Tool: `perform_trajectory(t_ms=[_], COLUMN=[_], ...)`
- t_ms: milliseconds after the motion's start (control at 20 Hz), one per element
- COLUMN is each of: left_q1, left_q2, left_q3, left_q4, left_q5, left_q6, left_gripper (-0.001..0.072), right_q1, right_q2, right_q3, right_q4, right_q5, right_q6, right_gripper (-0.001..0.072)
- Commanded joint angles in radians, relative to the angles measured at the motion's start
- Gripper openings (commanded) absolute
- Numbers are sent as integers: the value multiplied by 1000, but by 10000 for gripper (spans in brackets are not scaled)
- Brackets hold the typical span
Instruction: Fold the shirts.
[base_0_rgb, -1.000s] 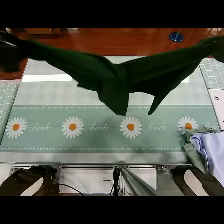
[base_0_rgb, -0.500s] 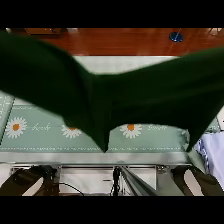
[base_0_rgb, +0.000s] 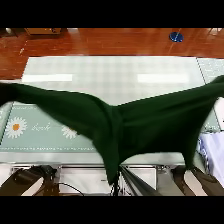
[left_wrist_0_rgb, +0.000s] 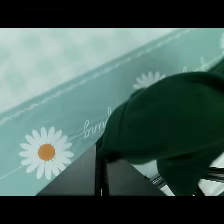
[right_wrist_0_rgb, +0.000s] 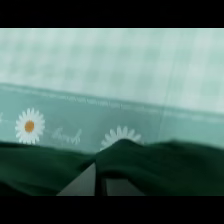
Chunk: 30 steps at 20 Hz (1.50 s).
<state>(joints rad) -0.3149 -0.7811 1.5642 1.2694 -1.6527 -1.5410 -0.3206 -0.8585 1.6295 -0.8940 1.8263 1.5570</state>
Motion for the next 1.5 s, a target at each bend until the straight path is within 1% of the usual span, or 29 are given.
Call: perform_trajectory(t_ms=[0,150,300,400,550,700,850,950,1050,1150,1200,1250,1300,1350,1400,1450], left_q1=[1,4,14,19,19,19,15,16,17,17,18,18,18,18,18,18], left_q2=[-65,-187,-343,-432,-538,-607,-664,-702,-737,-768,-779,-783,-782,-778,-776,-774], left_q3=[-274,-380,-379,-379,-379,-379,-379,-379,-379,-379,-379,-379,-379,-377,-371,-359], left_q4=[-16,-11,6,5,-14,-40,-62,-62,-62,-62,-63,-64,-68,-88,-122,-166], left_q5=[209,401,585,698,785,805,805,805,805,805,804,804,801,785,765,737], left_q6=[72,126,212,224,222,220,220,220,220,220,211,175,128,77,29,13], left_gripper=[16,17,18,18,18,19,20,20,20,20,20,21,26,120,354,533], right_q1=[1,1,1,8,61,143,209,233,240,240,240,240,240,240,240,240], right_q2=[-103,-230,-363,-445,-546,-622,-672,-697,-718,-735,-739,-740,-739,-737,-735,-729], right_q3=[-246,-327,-327,-327,-327,-327,-327,-327,-327,-327,-327,-327,-327,-327,-327,-327], right_q4=[-5,-48,3,32,24,23,18,-17,-51,-80,-85,-84,-76,-53,-14,19], right_q5=[-67,-245,-385,-457,-546,-706,-913,-1021,-1041,-1011,-995,-982,-966,-935,-896,-861], right_q6=[-78,-107,-201,-221,-278,-345,-348,-347,-346,-346,-347,-348,-347,-347,-348,-349], right_gripper=[20,20,20,20,21,22,22,22,22,22,24,28,97,194,208,227])
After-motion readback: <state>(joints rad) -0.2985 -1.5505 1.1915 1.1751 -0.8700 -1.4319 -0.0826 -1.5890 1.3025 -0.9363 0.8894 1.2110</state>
